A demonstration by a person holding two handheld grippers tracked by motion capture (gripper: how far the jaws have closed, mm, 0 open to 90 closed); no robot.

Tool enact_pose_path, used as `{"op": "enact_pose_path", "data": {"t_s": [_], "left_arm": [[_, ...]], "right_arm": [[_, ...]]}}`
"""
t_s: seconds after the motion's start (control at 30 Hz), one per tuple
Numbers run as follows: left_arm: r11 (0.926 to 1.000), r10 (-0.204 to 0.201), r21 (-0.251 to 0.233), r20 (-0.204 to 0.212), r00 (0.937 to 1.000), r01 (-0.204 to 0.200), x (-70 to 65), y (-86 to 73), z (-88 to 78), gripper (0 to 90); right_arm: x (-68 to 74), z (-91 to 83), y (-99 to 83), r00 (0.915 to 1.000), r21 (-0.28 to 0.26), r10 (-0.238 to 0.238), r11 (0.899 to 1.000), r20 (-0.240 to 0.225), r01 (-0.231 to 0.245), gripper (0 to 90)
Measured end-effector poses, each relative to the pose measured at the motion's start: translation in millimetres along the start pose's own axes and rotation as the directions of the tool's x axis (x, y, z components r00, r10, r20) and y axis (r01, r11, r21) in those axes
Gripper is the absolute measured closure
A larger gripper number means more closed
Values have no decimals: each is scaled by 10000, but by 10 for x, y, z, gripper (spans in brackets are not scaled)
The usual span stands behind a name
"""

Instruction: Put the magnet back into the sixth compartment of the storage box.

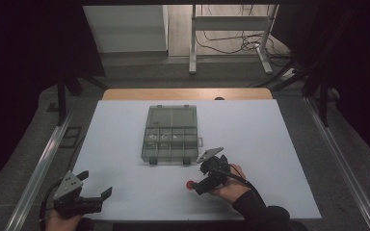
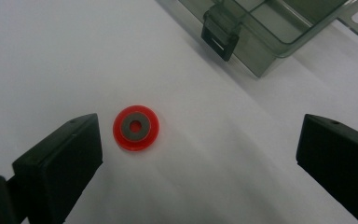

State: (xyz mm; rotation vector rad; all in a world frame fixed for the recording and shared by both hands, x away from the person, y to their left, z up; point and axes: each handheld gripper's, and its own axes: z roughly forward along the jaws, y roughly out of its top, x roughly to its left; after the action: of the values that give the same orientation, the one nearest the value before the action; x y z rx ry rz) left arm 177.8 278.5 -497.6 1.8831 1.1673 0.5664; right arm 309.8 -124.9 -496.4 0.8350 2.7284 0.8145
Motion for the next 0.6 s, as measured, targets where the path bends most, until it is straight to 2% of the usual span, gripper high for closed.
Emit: {"op": "enact_pose_path", "data": {"t_s": [0.27,0.37,0.43,0.57,0.6], "left_arm": [[10000,9,2,2,10000,-9,0,0,0,7],[10000,6,1,3,10000,-6,-1,0,0,7],[10000,-4,-6,8,10000,4,1,0,1,7],[10000,-2,-4,14,10000,2,2,-1,0,7],[10000,-2,-4,14,10000,2,2,-1,0,7]], "right_arm": [[42,63,36,9993,172,-233,9996,-290,238,98],[72,93,55,9979,327,-389,9986,-513,406,165],[80,97,57,9977,361,-400,9985,-540,420,178],[123,137,85,9940,514,-764,9954,-780,805,294],[123,137,85,9940,514,-764,9954,-780,805,294]]}}
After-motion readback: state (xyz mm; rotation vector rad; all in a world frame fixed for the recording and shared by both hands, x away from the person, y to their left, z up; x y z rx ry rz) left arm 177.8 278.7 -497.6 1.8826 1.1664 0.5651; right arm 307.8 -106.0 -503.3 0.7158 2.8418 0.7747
